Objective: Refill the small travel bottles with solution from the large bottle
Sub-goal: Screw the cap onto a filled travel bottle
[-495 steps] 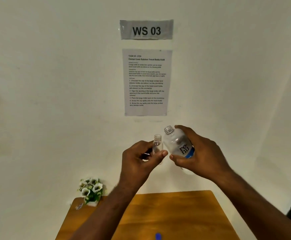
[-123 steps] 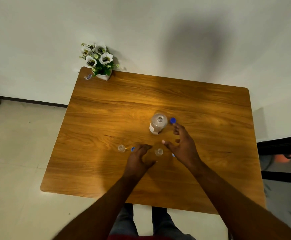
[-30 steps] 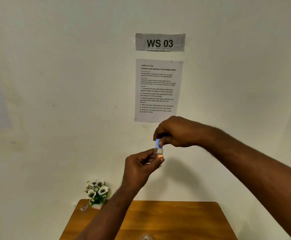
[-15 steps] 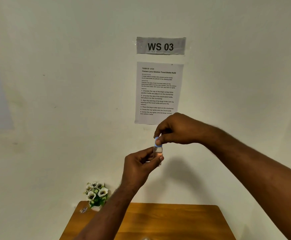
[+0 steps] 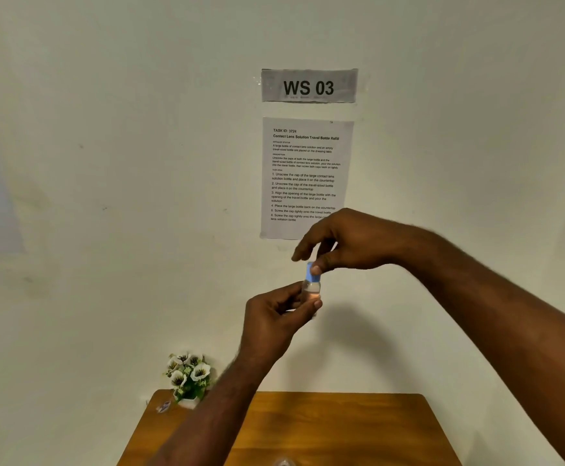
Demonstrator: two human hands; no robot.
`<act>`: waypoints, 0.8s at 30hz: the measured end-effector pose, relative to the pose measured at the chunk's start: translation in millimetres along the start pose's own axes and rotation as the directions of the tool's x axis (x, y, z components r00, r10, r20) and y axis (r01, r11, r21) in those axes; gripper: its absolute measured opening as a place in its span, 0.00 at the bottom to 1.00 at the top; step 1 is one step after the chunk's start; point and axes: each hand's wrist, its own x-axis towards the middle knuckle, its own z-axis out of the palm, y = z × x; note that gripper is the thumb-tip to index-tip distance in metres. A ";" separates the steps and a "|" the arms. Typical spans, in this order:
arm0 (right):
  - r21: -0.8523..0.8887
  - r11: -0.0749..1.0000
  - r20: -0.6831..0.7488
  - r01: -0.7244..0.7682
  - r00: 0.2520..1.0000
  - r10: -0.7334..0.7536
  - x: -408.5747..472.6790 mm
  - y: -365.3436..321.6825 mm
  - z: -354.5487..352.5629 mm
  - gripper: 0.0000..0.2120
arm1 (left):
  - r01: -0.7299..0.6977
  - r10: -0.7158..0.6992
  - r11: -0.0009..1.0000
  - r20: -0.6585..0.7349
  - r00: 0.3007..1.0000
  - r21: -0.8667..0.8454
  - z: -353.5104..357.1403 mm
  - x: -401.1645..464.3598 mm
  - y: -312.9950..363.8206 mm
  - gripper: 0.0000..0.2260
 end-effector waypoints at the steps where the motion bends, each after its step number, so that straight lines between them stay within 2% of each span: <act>1: -0.007 1.000 0.033 0.001 0.999 -0.001 -0.8 0.1 0.3 0.13 | 0.001 -0.001 1.000 -0.002 1.000 0.001 -0.3 0.4 -1.0 0.16; 7: -0.094 0.995 -0.041 -0.018 0.999 0.014 3.9 -1.1 12.9 0.12 | 0.012 -0.013 0.999 -0.015 1.000 -0.033 4.1 -0.7 -3.2 0.15; 16: -0.167 0.986 -0.080 -0.014 0.997 0.001 7.5 -5.8 25.5 0.14 | 0.011 -0.012 0.999 -0.030 0.999 -0.033 -0.6 -2.8 -9.9 0.14; 21: 0.084 0.996 -0.012 0.001 1.000 0.000 -1.8 -3.6 50.7 0.24 | 0.075 -0.075 0.996 0.002 0.997 -0.041 -21.1 -24.5 -27.4 0.14; 24: 0.137 0.990 0.049 -0.012 0.999 0.005 -6.9 -2.8 86.6 0.22 | 0.158 -0.157 0.985 0.016 0.987 -0.070 -37.5 -55.7 -46.6 0.14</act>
